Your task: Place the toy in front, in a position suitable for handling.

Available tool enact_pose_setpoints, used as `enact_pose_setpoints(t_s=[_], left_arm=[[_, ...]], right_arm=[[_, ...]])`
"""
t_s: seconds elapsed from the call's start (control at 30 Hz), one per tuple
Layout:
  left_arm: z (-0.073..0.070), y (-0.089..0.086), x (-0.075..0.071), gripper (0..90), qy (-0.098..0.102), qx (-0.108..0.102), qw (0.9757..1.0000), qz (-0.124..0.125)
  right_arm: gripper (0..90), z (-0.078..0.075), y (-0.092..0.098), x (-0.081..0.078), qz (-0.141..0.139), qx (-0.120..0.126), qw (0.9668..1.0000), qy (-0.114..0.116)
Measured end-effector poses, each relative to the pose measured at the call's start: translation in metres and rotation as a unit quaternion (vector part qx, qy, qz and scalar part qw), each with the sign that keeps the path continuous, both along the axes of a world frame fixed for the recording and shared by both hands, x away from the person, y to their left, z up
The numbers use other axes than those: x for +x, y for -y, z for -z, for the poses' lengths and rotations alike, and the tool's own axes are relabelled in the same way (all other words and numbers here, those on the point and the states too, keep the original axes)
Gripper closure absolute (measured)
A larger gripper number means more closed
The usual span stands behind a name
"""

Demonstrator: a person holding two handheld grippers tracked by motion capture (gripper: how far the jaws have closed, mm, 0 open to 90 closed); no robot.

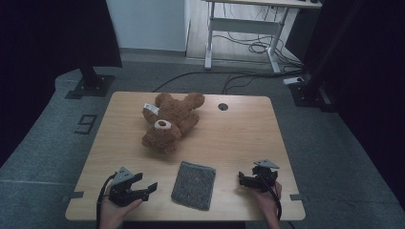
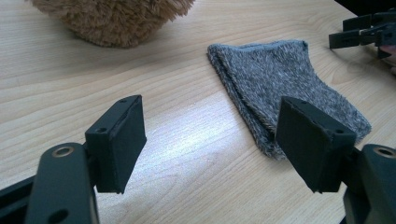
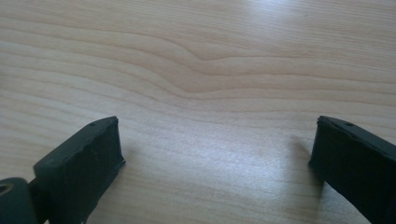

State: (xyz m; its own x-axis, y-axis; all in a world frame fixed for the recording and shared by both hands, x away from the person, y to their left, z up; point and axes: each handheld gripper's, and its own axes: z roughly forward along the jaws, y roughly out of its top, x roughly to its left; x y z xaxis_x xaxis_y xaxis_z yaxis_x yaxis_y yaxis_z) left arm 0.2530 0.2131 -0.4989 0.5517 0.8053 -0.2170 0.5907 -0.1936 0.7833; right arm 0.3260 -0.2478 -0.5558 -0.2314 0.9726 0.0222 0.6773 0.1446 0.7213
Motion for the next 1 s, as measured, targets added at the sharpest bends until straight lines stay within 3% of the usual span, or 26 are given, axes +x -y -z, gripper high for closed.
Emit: enact_pose_setpoints(t_s=[0.17,0.33,0.47,0.6,0.77,1.0], left_arm=[[0.004,0.002,0.002,24.5,-0.005,0.006,1.0000,-0.001],[0.006,0.004,0.003,24.4,-0.008,0.010,0.9999,-0.001],[0.005,0.004,0.003,24.5,-0.009,0.008,0.9999,-0.001],[0.007,0.002,0.003,24.9,-0.008,0.002,0.9999,-0.008],[0.005,0.003,0.001,23.7,0.003,0.002,0.9999,-0.015],[0.002,0.000,0.002,24.6,0.002,0.001,0.9992,-0.041]], right_arm=[[2.3,0.000,0.002,-0.002,-0.011,0.006,0.9999,0.001],[6.6,0.000,0.002,-0.002,-0.016,-0.004,0.9999,0.005],[13.1,-0.001,0.004,-0.005,-0.016,0.012,0.9997,0.015],[13.3,-0.002,0.008,-0.006,-0.023,0.025,0.9992,0.021],[15.0,-0.005,0.007,-0.009,-0.038,0.033,0.9979,0.041],[19.7,-0.015,0.008,-0.011,-0.063,0.051,0.9940,0.074]])
